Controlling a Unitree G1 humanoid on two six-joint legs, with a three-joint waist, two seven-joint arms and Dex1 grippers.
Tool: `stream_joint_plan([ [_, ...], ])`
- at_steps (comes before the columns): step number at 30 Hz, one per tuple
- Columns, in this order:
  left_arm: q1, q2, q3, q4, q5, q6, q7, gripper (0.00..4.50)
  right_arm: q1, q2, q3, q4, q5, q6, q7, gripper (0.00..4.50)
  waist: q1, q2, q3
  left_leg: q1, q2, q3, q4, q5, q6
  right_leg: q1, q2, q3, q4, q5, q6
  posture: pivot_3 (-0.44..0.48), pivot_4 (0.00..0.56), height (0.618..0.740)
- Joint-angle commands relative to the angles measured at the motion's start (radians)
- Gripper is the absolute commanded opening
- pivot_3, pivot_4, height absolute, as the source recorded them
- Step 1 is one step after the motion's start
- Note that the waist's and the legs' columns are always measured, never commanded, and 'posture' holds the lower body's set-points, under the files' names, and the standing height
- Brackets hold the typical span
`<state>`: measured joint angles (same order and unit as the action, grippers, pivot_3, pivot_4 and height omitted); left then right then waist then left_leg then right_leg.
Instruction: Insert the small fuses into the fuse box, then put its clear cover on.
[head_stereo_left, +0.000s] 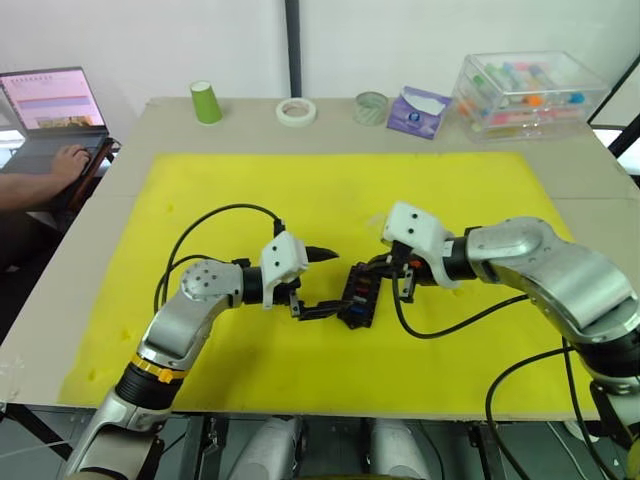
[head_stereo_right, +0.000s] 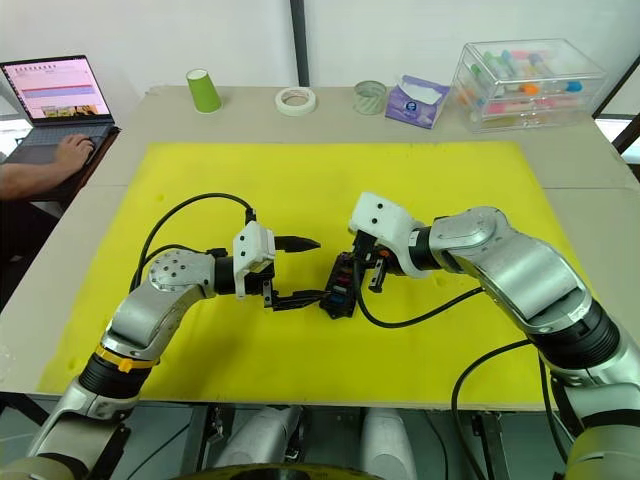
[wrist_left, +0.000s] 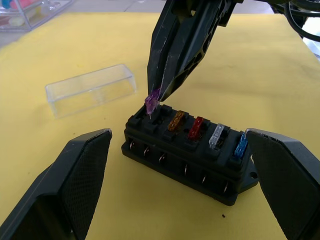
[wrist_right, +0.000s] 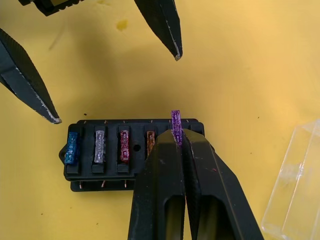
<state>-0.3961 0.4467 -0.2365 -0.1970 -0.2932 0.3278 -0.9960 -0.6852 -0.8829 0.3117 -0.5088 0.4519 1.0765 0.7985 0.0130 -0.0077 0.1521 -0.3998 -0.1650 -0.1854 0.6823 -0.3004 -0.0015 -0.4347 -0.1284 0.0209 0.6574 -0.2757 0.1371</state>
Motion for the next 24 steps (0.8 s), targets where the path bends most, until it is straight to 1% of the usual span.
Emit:
stream_joint_plan([
  [1,-0.008,-0.004,-0.002,-0.032,-0.012,0.008,0.007,4.48,0.003,-0.008,0.0,-0.033,-0.018,-0.02,0.01,0.0,0.0,0.0,0.0,0.0,0.0,0.0,0.0,0.0,0.0,0.0,0.0,0.0,0.0,0.0,0.0,0.0,0.15,0.74],
  [10,-0.02,-0.012,-0.004,-0.03,-0.015,0.015,0.007,4.48,0.025,0.0,0.007,-0.027,-0.039,-0.029,0.016,0.0,0.0,0.0,0.0,0.0,0.0,0.0,0.0,0.0,0.0,0.0,0.0,0.0,0.0,0.0,0.0,0.0,0.15,0.74],
  [16,-0.028,-0.039,-0.009,-0.019,-0.009,0.01,0.02,4.48,0.035,0.007,0.005,-0.02,-0.052,-0.031,0.014,0.0,0.0,0.0,0.0,0.0,0.0,0.0,0.0,0.0,0.0,0.0,0.0,0.0,0.0,0.0,0.0,0.0,0.15,0.74],
  [24,-0.037,-0.043,-0.009,-0.002,-0.006,0.003,0.018,4.48,0.036,0.018,0.001,-0.009,-0.058,-0.028,0.011,0.0,0.0,0.0,0.0,0.0,0.0,0.0,0.0,0.0,0.0,0.0,0.0,0.0,0.0,0.0,0.0,0.0,0.15,0.74],
])
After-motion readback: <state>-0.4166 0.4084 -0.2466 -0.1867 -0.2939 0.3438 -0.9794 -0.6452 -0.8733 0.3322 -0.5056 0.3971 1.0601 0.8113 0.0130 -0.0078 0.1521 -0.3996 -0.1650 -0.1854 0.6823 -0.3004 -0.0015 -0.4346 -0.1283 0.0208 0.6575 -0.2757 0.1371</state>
